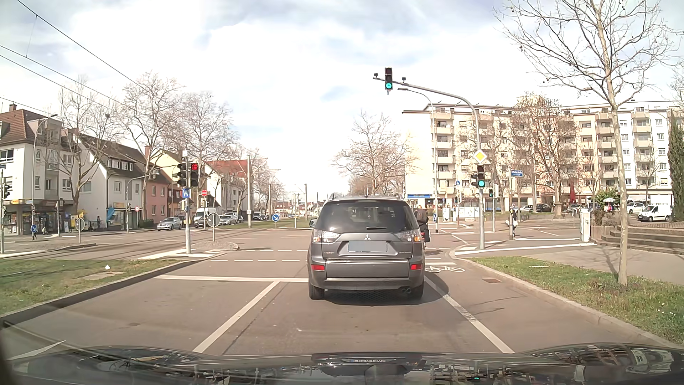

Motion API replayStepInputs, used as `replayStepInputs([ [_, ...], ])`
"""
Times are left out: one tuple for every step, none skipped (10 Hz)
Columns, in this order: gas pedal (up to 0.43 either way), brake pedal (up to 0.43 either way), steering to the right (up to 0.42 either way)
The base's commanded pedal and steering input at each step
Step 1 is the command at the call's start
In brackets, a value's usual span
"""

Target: Follow the waypoints while adhering to traffic rules and regulations

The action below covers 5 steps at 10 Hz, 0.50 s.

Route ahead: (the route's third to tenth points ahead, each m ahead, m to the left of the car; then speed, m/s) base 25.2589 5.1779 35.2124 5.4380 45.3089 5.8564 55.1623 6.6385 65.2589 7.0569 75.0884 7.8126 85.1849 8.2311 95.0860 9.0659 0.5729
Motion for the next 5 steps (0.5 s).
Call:
replayStepInputs([
  [0.059, 0.000, 0.000],
  [0.067, 0.000, 0.000],
  [0.067, 0.000, 0.000],
  [0.067, 0.000, 0.000],
  [0.067, 0.000, 0.000],
])
